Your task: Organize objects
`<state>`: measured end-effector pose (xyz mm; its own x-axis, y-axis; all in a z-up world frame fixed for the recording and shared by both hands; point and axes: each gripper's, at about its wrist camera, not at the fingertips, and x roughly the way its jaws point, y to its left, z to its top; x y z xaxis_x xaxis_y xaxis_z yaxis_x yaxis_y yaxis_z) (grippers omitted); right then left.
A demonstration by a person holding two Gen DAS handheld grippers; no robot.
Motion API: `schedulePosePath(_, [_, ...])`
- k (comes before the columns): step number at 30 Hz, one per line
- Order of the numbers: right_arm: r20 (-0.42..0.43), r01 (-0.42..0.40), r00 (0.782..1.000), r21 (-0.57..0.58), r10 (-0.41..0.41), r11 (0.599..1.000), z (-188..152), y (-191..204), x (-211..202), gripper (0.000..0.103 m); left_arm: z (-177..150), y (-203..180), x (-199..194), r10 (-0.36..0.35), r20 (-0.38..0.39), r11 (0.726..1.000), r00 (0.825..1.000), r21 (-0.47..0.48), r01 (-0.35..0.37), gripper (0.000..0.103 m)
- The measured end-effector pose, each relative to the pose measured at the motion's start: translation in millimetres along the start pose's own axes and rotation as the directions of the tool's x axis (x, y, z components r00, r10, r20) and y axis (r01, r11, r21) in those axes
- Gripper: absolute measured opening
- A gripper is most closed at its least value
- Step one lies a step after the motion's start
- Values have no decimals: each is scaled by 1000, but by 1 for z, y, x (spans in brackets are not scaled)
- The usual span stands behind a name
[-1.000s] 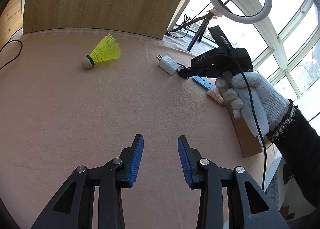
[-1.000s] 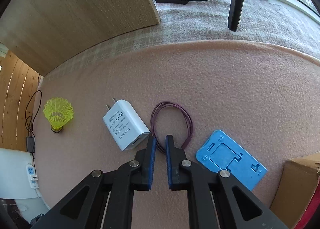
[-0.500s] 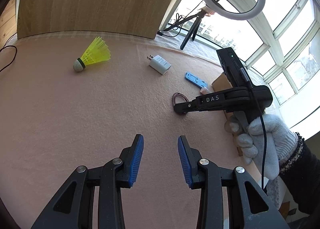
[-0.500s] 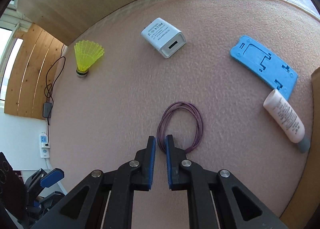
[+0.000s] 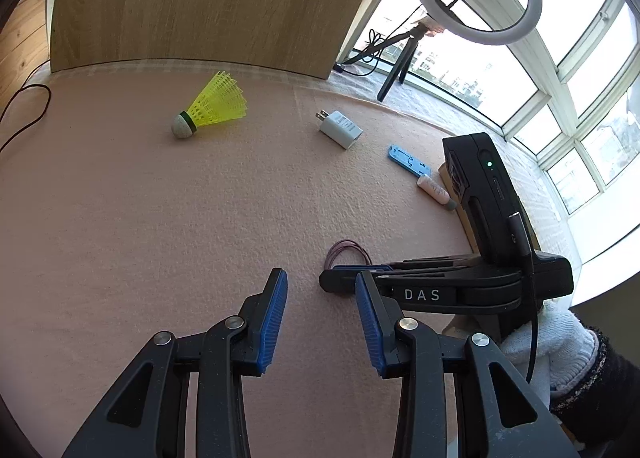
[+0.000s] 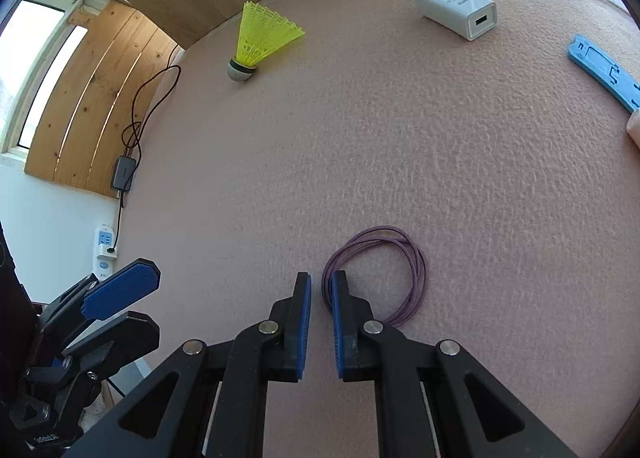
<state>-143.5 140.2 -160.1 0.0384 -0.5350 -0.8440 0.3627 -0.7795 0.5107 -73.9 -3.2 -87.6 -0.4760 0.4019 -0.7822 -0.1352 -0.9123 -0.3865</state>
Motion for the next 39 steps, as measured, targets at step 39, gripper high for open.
schedulePosePath(39, [115, 476, 868, 84, -483, 876, 80, -102, -101, 48, -2, -11, 17, -20, -32, 999, 999, 30, 21, 38])
